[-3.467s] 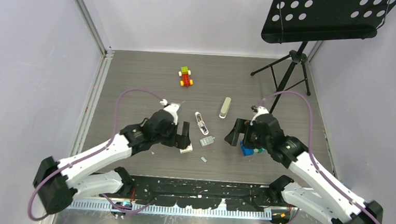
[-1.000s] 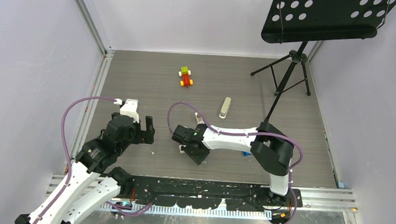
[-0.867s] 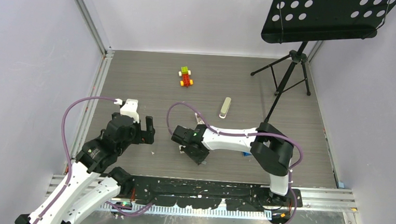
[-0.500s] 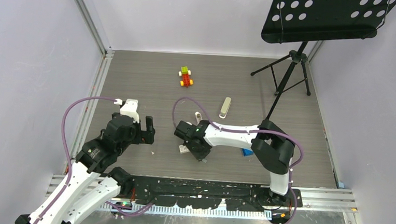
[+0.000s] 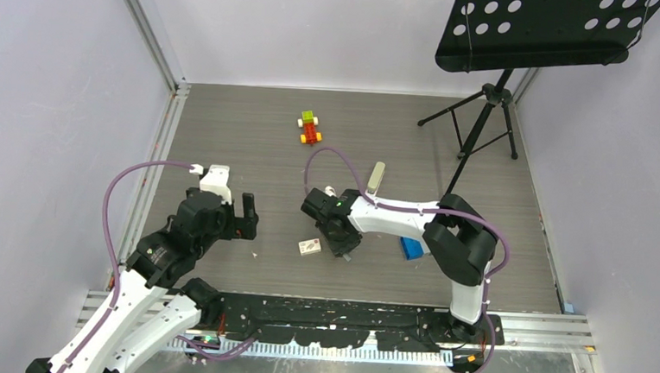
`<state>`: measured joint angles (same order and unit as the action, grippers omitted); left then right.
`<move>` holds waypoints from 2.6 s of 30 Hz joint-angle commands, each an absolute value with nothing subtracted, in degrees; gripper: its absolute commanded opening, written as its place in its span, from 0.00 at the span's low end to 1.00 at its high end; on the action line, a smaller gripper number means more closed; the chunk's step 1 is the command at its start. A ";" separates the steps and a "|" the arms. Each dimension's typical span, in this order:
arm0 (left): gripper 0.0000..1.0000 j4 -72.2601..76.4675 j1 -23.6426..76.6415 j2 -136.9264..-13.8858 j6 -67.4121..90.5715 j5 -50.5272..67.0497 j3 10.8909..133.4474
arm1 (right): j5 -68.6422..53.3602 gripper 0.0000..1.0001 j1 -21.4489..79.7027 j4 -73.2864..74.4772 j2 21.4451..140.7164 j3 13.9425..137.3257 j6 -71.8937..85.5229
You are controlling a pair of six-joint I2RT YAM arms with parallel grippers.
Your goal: Load the staples into the stapler
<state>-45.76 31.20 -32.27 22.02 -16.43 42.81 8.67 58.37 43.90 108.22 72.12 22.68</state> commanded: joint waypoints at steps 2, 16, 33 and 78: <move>1.00 -43.08 30.68 -32.29 21.36 -15.43 42.70 | 10.04 0.35 58.27 45.23 107.09 71.69 20.63; 1.00 -42.48 30.50 -30.36 21.18 -15.64 42.33 | 5.30 0.34 58.27 45.87 107.46 72.12 10.32; 1.00 -41.90 30.41 -28.98 21.03 -15.73 41.84 | 5.24 0.29 58.27 45.62 109.44 72.31 7.83; 1.00 -41.44 30.08 -28.38 21.01 -15.59 41.61 | 6.38 0.17 57.39 41.46 98.44 73.89 10.34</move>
